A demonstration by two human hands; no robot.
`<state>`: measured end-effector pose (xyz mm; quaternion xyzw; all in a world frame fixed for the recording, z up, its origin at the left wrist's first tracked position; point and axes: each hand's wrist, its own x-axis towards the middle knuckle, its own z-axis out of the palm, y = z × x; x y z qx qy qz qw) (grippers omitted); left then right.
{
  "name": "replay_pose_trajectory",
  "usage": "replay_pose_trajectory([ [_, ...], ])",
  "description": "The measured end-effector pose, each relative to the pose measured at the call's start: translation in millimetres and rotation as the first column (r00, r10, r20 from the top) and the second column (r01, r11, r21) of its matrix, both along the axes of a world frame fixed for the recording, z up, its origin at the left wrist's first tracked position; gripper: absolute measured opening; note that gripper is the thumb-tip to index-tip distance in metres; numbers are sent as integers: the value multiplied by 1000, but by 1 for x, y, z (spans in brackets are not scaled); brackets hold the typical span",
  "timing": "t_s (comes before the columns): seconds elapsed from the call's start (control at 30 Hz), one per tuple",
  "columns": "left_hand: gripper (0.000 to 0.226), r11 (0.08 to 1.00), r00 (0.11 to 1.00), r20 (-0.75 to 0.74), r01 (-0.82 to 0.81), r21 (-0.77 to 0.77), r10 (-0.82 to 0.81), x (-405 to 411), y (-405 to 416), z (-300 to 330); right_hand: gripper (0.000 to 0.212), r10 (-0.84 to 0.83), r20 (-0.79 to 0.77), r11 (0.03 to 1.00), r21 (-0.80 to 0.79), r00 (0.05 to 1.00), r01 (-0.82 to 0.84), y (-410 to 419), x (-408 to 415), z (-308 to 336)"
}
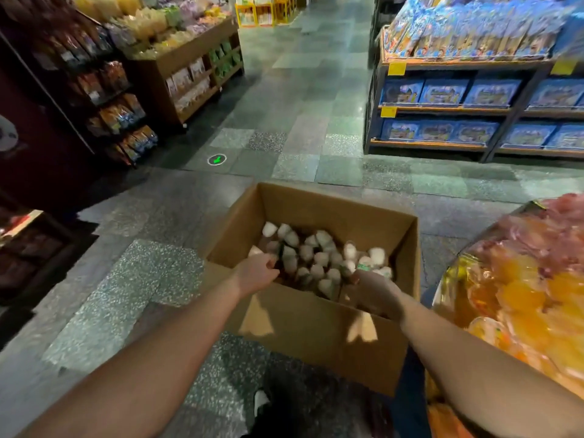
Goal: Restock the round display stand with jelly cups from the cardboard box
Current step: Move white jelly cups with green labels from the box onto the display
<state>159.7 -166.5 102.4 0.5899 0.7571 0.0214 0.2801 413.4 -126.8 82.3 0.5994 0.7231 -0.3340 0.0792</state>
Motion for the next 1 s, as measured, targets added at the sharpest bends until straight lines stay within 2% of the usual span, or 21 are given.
replay_pose_trajectory([
  [0.1,22,997,999,-1,34,-66,-34,-25,39,-36,49,16,81,996,-94,997,-9,34,-8,-46],
  [0.17,24,991,999,15,50,-128,-49,-41,71,-65,69,-13,107,992,-121,994,26,57,-11,-83],
  [0.2,24,982,998,18,67,-175,-65,-48,87,-81,73,-49,105,988,-142,993,63,64,-13,-95],
  [0.3,28,945,991,48,131,-299,-122,-65,129,-125,38,-72,222,969,-214,972,121,81,-29,-117],
  [0.4,34,891,981,78,194,-410,-177,-76,158,-167,38,-56,286,935,-321,957,151,104,-45,-150],
  [0.63,40,738,947,97,299,-605,-305,-77,195,-257,45,-153,287,845,-458,946,275,125,-79,-225],
  [0.73,46,696,919,162,379,-610,-358,-67,202,-291,77,-71,291,863,-463,954,205,125,-77,-273],
  [0.8,48,659,890,155,426,-621,-429,-62,203,-309,67,25,315,848,-509,949,147,127,-76,-299],
  [0.87,47,627,855,136,466,-624,-501,-58,202,-321,58,143,323,849,-525,935,51,136,-87,-292],
  [1.0,38,617,834,129,491,-614,-536,-60,200,-338,61,300,369,825,-563,880,-45,141,-93,-302],
])
